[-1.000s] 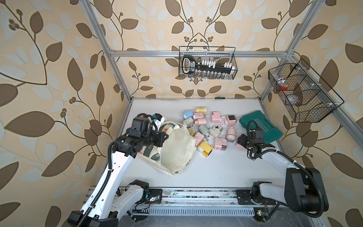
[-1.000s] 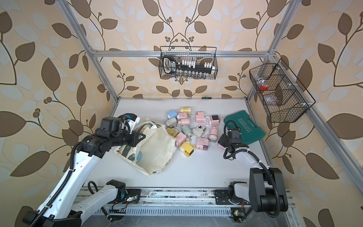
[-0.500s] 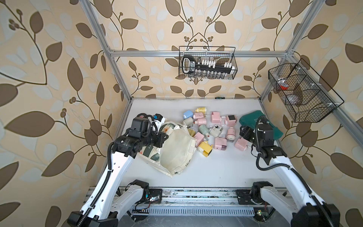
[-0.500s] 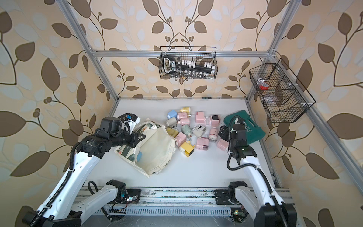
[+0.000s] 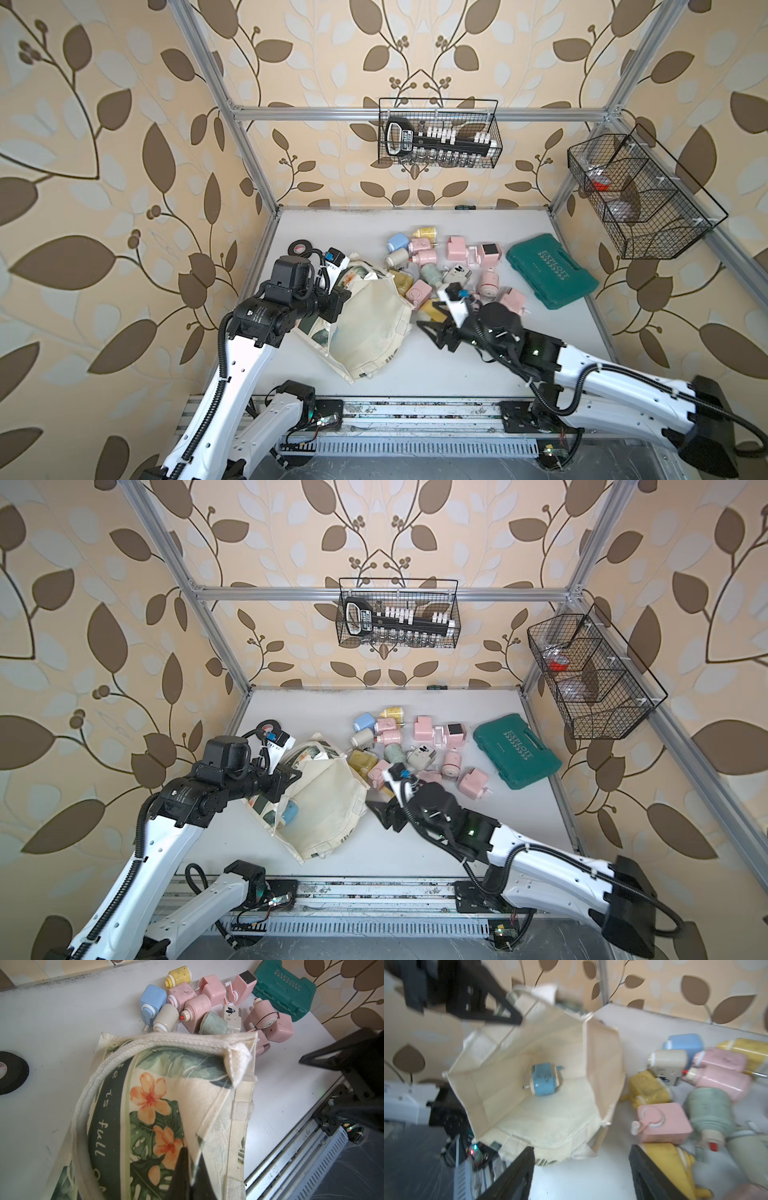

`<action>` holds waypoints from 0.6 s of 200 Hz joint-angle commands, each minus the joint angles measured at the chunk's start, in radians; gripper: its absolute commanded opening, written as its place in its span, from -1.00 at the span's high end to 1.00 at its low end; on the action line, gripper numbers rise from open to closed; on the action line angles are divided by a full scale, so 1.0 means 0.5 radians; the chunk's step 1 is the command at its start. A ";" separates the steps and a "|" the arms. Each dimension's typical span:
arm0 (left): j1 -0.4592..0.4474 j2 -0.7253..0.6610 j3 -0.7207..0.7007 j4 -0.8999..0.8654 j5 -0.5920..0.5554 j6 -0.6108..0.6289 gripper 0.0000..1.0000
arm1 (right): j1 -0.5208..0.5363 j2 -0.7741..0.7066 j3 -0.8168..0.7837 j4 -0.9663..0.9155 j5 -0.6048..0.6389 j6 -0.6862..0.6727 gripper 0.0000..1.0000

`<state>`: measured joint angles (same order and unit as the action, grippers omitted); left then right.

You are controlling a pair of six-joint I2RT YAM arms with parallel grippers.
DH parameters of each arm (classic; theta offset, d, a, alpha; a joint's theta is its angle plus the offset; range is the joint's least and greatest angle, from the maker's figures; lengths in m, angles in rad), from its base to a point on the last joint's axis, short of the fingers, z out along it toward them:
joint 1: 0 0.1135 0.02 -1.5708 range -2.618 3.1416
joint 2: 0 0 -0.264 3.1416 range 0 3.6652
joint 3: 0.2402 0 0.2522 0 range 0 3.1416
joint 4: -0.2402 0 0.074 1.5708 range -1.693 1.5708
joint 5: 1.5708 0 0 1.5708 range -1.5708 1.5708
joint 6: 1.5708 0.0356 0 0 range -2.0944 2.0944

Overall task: Take out the pencil sharpeners from the tote bags
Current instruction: Place the pencil sharpener at the center of the board, then pick up the pencil sharpener from the canvas bag.

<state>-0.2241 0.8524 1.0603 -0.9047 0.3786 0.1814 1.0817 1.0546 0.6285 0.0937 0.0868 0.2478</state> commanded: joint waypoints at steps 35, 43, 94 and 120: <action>-0.021 -0.063 -0.059 0.018 -0.091 0.279 1.00 | 0.407 0.989 0.572 0.323 0.236 -0.138 -0.26; -0.028 -0.081 -0.066 0.009 -0.126 0.308 1.00 | 0.407 1.088 0.633 0.342 0.205 -0.109 -0.23; -0.083 -0.211 -0.206 0.054 -0.191 0.378 1.00 | 0.358 1.552 0.979 0.425 0.173 -0.119 -0.14; -0.085 -0.208 -0.186 0.067 -0.147 0.383 1.00 | 0.352 1.787 1.147 0.495 0.107 -0.176 -0.14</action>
<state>-0.2623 0.7536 0.9611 -0.8917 0.2882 0.2775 1.2625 1.8626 1.1336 0.2901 0.1688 0.1818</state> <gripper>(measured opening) 0.048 0.569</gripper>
